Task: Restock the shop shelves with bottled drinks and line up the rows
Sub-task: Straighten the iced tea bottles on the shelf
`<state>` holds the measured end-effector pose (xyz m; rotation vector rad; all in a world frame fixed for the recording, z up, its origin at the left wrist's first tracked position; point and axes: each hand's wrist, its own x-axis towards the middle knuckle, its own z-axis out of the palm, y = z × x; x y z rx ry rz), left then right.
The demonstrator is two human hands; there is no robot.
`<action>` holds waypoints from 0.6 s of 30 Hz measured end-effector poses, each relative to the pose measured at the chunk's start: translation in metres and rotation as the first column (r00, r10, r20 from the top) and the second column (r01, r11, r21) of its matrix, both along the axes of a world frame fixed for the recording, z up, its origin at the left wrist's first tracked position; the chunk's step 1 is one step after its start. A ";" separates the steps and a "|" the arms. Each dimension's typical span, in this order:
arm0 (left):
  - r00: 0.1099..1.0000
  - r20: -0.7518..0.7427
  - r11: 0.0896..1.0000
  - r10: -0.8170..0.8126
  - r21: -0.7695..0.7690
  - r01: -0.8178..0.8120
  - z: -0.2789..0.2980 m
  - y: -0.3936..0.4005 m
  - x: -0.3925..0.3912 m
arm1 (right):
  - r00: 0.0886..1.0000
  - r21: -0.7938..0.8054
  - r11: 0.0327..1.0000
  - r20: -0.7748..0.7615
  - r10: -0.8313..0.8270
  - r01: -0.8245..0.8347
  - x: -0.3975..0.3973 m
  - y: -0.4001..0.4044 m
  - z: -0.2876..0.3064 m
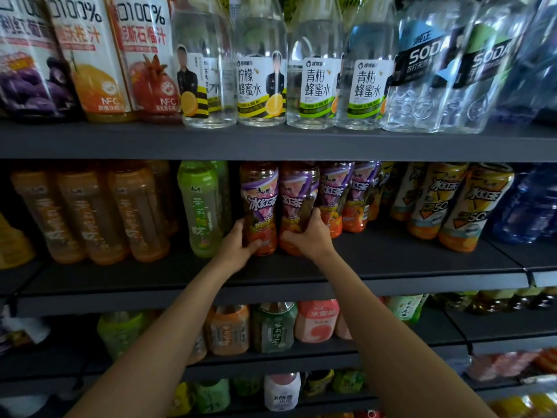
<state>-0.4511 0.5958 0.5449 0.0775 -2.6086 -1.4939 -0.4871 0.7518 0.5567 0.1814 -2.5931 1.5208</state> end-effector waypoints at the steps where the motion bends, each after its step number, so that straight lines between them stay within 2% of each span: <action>1: 1.000 -0.002 1.000 -0.002 0.001 0.002 0.000 0.000 0.000 | 1.000 -0.008 1.000 0.019 0.020 -0.020 -0.002 0.003 0.001; 5: 1.000 0.010 1.000 -0.015 0.003 0.015 0.000 -0.001 0.000 | 0.995 -0.042 0.997 0.075 0.065 -0.062 -0.008 0.008 0.001; 10: 0.998 0.042 0.999 -0.047 0.013 0.046 0.005 -0.002 -0.001 | 0.994 -0.030 0.999 0.098 0.043 -0.040 -0.010 0.006 -0.001; 16: 0.999 0.046 0.998 -0.029 0.060 0.026 0.003 0.003 0.002 | 0.993 -0.263 0.965 0.111 0.027 0.003 -0.006 0.012 -0.013; 18: 1.000 0.003 0.995 0.007 0.095 -0.007 -0.002 0.007 0.002 | 0.995 -0.287 0.958 0.097 0.005 0.024 -0.004 0.012 -0.015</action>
